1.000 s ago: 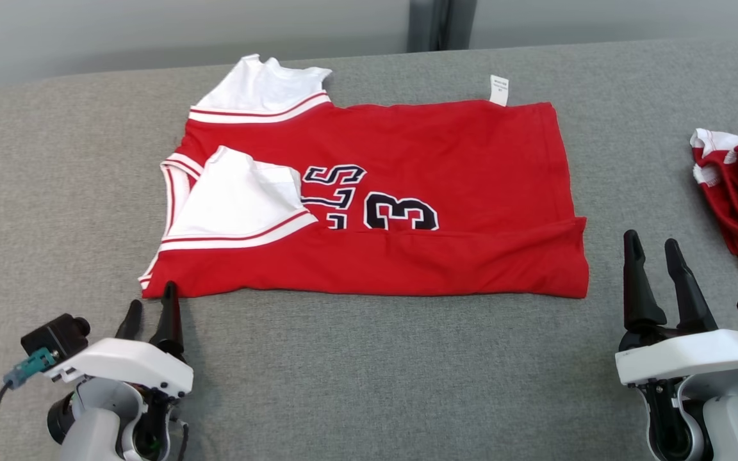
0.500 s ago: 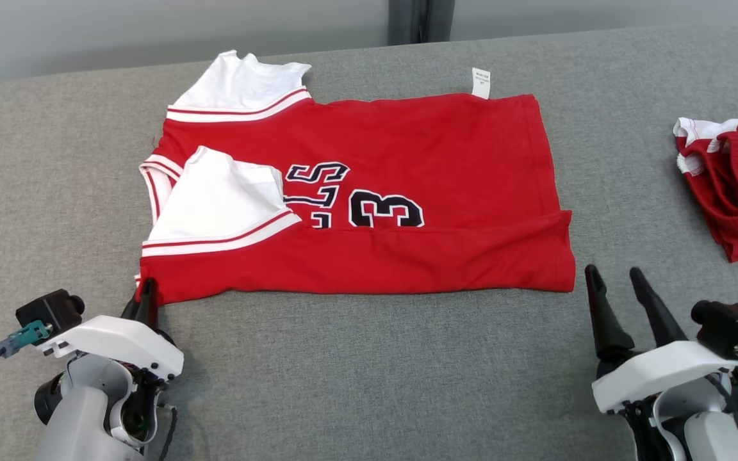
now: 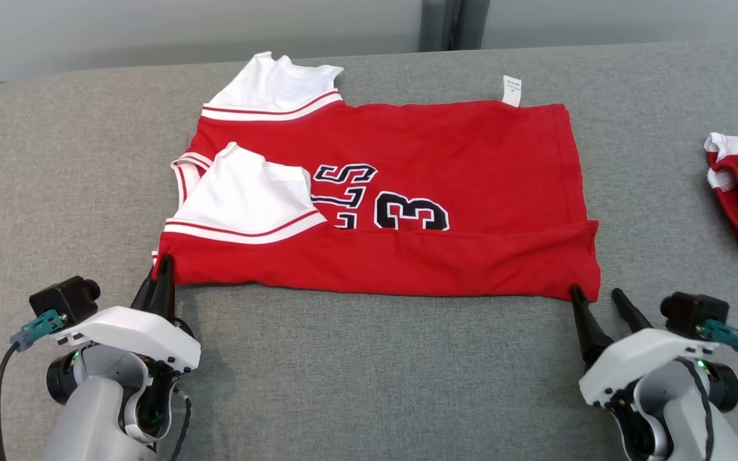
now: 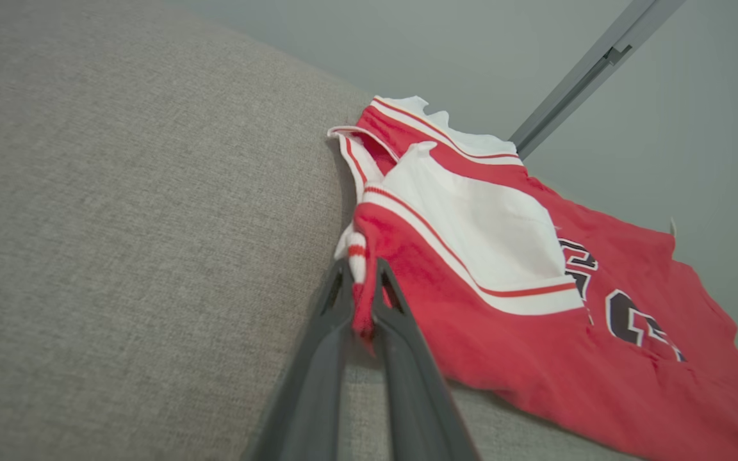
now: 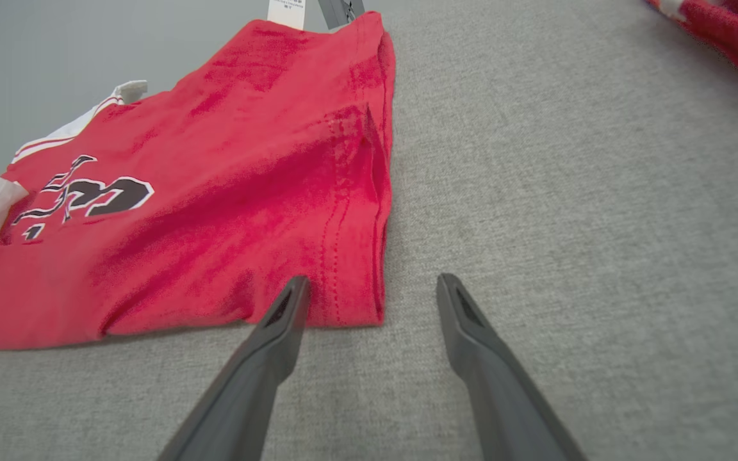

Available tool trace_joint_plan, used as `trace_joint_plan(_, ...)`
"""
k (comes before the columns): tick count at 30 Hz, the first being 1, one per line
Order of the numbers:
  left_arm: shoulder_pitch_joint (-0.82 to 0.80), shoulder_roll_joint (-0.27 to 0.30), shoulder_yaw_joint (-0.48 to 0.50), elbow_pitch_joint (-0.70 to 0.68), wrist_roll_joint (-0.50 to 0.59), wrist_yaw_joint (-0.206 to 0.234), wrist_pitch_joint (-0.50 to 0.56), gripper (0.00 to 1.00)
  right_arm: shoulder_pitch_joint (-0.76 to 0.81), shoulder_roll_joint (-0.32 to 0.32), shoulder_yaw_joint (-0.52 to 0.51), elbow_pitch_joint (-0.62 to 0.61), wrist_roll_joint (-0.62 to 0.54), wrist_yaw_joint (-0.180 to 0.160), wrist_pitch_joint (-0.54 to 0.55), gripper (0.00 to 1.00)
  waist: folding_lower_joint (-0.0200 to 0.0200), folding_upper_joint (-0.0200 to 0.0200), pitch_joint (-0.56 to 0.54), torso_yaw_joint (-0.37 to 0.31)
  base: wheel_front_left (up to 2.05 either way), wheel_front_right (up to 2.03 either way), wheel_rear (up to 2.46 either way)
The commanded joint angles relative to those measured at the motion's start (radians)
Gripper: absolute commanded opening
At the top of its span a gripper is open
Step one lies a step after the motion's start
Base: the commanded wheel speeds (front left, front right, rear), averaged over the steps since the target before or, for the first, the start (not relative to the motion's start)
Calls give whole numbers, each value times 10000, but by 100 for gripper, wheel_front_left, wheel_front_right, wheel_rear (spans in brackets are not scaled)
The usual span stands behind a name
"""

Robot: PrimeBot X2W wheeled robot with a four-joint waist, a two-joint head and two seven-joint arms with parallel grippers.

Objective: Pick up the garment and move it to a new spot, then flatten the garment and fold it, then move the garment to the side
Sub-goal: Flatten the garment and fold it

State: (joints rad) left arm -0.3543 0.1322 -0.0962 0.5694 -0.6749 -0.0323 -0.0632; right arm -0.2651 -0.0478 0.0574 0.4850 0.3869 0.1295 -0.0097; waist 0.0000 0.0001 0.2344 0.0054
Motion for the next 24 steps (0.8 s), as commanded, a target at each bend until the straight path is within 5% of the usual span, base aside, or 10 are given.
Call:
trace_joint_plan(1, 32, 44, -7, -119, 84, 40, -11, 0, -226, -55, 38, 276, -31, 24, 20, 100, 0, -1, 7, 32, 0, 0, 0)
trace_joint_plan(8, 187, 76, -118, -554, 124, 138, 56, 0, -1156, -31, 473, 2068, -315, 24, 478, 100, 0, -1, -23, 150, 0, 0, 0)
trace_joint_plan(12, 281, 110, -185, -770, 177, 152, -3, 0, -1343, 25, 838, 2571, -243, 25, 619, 27, 0, -1, -65, 181, 0, 0, 0)
trace_joint_plan(13, 324, 117, -202, -838, 178, 143, -32, 0, -1395, 14, 858, 2612, -209, 24, 549, 0, 0, -1, -82, 182, 0, 0, 0)
trace_joint_plan(24, 1337, 59, -285, -2186, 125, 250, -222, 0, -1118, -61, -73, 1417, -292, 13, -44, 0, 0, -1, -444, 341, 0, 0, 0)
